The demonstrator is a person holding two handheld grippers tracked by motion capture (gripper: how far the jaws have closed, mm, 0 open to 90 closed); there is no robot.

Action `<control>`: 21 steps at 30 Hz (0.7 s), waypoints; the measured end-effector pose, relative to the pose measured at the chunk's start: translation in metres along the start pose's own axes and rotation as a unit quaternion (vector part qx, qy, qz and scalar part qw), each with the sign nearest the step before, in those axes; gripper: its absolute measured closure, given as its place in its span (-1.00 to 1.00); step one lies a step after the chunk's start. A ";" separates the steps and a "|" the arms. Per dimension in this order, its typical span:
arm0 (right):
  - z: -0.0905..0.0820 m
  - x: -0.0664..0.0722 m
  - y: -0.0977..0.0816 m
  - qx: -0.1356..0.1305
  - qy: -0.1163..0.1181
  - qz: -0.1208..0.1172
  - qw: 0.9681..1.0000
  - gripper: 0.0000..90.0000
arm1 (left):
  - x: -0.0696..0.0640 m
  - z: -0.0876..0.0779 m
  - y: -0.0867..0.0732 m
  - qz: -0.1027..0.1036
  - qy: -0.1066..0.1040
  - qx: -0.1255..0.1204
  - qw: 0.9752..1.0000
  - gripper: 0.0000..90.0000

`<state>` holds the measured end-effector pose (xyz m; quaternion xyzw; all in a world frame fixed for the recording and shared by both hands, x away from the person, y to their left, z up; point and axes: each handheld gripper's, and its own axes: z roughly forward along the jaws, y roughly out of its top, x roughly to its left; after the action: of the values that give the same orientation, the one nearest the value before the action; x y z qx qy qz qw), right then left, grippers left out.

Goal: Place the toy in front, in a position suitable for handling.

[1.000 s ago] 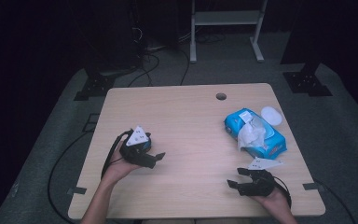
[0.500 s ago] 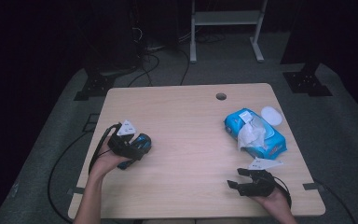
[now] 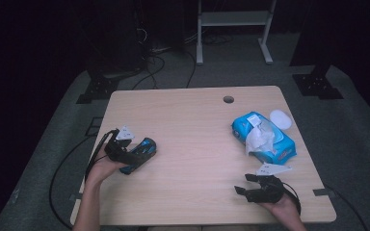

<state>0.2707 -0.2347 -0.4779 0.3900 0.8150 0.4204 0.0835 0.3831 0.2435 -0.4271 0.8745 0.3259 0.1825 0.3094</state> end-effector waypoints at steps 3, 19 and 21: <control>0.000 0.000 0.000 0.000 0.000 -0.001 1.000 -0.32 | 0.000 0.007 -0.004 0.004 -0.002 0.017 1.000 -0.85; -0.002 0.001 0.000 -0.002 0.002 -0.005 1.000 -0.32 | 0.003 0.024 -0.015 -0.005 -0.001 0.058 0.998 -0.73; -0.002 0.001 0.000 -0.003 0.002 -0.005 1.000 -0.32 | 0.004 0.025 -0.016 -0.005 0.001 0.063 0.998 -0.69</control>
<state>0.2693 -0.2350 -0.4762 0.3843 0.8161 0.4232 0.0851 0.3918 0.2450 -0.4561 0.8906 0.3413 0.1605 0.2542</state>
